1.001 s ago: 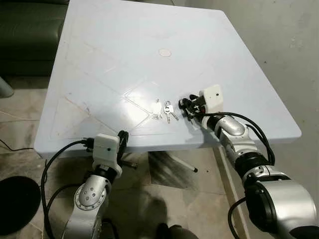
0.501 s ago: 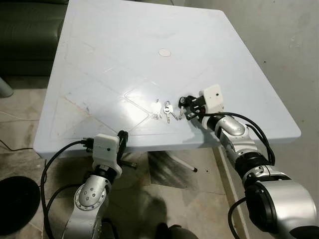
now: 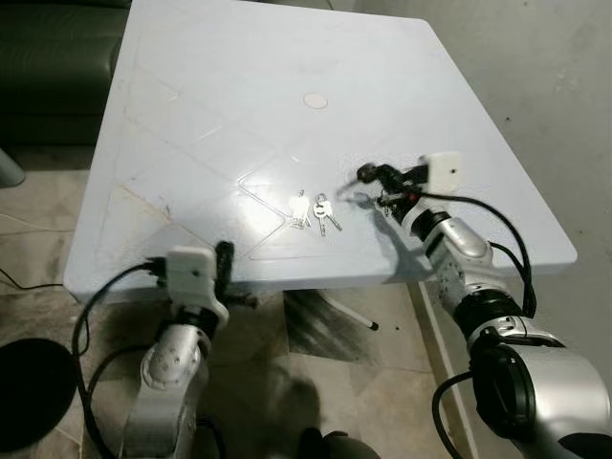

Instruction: Hang keys on a hook

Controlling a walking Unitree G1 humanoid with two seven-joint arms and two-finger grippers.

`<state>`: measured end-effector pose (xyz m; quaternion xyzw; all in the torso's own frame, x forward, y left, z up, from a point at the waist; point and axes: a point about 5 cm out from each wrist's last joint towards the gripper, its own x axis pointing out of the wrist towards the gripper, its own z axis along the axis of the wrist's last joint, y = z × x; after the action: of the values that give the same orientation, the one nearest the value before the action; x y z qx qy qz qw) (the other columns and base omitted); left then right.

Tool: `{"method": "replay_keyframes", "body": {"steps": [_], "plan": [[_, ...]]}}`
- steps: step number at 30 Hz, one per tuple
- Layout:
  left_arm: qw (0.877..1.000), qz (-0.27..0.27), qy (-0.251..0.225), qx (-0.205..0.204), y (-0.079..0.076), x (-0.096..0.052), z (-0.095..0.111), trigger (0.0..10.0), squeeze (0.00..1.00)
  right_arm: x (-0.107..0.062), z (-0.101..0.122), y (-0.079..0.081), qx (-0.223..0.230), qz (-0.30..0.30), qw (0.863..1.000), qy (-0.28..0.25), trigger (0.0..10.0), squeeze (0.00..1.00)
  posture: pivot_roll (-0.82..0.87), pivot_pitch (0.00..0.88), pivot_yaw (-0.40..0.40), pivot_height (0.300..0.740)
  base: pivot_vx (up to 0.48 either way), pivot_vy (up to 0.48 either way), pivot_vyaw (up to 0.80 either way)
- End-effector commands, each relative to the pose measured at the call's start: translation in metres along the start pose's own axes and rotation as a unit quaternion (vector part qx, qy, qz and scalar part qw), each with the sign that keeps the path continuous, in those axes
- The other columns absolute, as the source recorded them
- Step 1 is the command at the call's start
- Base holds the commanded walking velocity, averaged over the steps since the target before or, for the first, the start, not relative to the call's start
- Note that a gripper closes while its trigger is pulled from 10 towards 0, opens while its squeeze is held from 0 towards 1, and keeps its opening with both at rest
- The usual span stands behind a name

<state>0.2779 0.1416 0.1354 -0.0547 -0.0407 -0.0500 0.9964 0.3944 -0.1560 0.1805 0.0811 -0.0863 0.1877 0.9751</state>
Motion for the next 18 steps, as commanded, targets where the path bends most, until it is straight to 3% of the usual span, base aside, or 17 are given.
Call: {"method": "replay_keyframes", "body": {"steps": [1, 7, 15, 16, 17, 18], "plan": [[1.0, 0.013, 0.007, -0.017, 0.001, 0.003, -0.002, 10.0, 0.0, -0.007, -0.002, -0.006, 0.004, -0.016, 1.0, -0.016, 0.0, 0.0, 0.14, 0.184, -0.147, 0.74, 0.0, 0.0, 0.0], [1.0, 0.001, -0.017, -0.015, -0.001, 0.02, 0.013, 10.0, 0.0, -0.026, -0.005, -0.008, -0.021, -0.028, 0.998, -0.046, 0.0, 0.0, 0.11, 0.149, -0.131, 0.74, 0.0, 0.0, 0.0], [1.0, -0.002, -0.014, -0.014, 0.009, 0.028, 0.011, 10.0, 0.0, -0.053, -0.01, -0.01, -0.049, -0.068, 0.995, -0.057, 0.1, 0.0, 0.07, 0.111, -0.106, 0.74, 0.0, 0.0, 0.0], [1.0, 0.004, -0.01, -0.016, 0.011, 0.029, 0.011, 10.0, 0.0, -0.056, -0.011, -0.011, -0.055, -0.075, 0.994, -0.054, 7.6, 0.0, 0.06, 0.103, -0.1, 0.74, 0.0, 0.0, 0.0], [1.0, 0.011, -0.006, -0.019, 0.014, 0.032, 0.01, 10.0, 0.0, -0.06, -0.012, -0.012, -0.062, -0.088, 0.993, -0.048, 10.0, 0.0, 0.05, 0.096, -0.095, 0.74, 0.0, 0.0, 0.0], [1.0, 0.012, -0.004, -0.02, 0.015, 0.033, 0.01, 10.0, 0.0, -0.061, -0.013, -0.013, -0.062, -0.093, 0.993, -0.046, 10.0, 0.0, 0.05, 0.094, -0.093, 0.74, 0.0, 0.0, 0.0]]}}
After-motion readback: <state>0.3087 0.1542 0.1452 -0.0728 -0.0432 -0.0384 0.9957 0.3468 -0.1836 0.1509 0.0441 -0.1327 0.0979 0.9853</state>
